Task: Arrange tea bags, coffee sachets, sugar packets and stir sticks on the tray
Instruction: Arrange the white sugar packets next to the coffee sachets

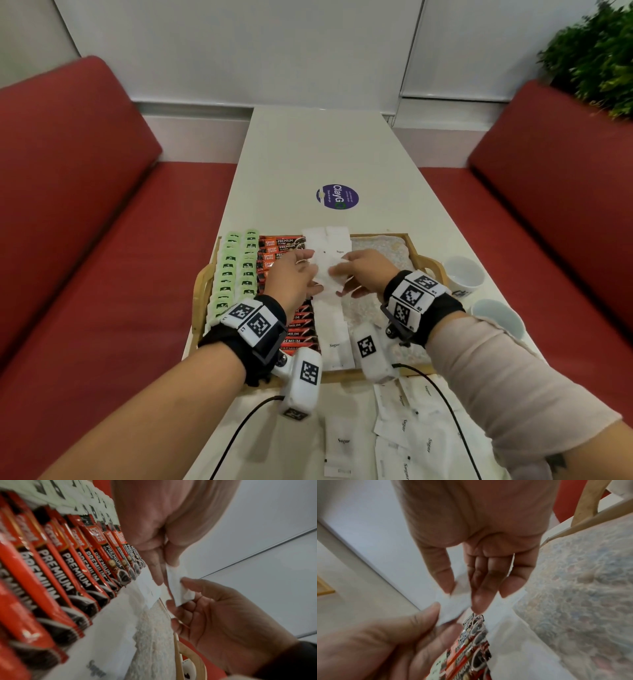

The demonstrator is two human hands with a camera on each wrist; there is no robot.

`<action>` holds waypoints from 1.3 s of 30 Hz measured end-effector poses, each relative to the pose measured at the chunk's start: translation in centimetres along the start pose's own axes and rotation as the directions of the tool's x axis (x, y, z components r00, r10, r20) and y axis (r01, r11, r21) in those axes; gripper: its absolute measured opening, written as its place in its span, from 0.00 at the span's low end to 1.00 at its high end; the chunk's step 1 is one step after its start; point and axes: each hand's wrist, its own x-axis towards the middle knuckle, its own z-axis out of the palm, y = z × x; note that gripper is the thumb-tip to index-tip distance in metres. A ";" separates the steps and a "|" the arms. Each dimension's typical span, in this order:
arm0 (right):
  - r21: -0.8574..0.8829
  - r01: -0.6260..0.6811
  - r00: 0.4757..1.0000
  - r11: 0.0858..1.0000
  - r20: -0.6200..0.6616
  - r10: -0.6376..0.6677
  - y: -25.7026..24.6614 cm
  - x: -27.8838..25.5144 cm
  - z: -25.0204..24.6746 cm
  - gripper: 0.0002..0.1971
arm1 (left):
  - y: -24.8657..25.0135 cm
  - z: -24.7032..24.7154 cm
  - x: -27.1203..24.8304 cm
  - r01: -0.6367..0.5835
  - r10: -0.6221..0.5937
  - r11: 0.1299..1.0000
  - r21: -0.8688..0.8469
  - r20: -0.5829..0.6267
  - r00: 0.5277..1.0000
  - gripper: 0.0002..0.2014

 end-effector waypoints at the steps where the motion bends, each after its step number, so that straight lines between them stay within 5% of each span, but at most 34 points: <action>1: 0.024 0.027 0.998 0.999 -0.062 -0.025 -0.1 0.1 -0.2 0.05 | 0.0 -0.1 -0.3 0.008 -0.009 1.000 0.019 0.039 0.999 0.11; 6: -0.016 0.173 0.977 0.985 -0.125 -0.173 -0.5 -0.1 0.0 0.03 | 0.2 0.0 -1.4 0.019 -0.066 0.979 0.201 0.227 0.972 0.16; 12: -0.039 0.215 0.971 0.976 -0.097 -0.218 -0.7 -0.2 0.2 0.08 | 0.6 0.3 -1.0 -0.051 0.022 0.974 0.223 0.129 0.991 0.11; 22: 0.118 0.138 0.980 0.983 -0.158 -0.119 1.4 1.5 -0.5 0.07 | 0.5 0.9 0.8 -0.026 0.024 0.993 0.119 0.019 1.000 0.05; 29: -0.004 0.022 0.955 1.000 -0.295 -0.022 2.5 4.5 -2.5 0.14 | 0.8 0.7 2.2 -0.014 0.015 0.994 0.111 -0.002 1.000 0.07; 39: -0.149 -0.215 0.933 0.965 -0.323 0.158 4.3 7.7 -3.1 0.05 | 0.0 0.2 3.1 -0.011 0.009 0.992 0.128 0.011 1.000 0.09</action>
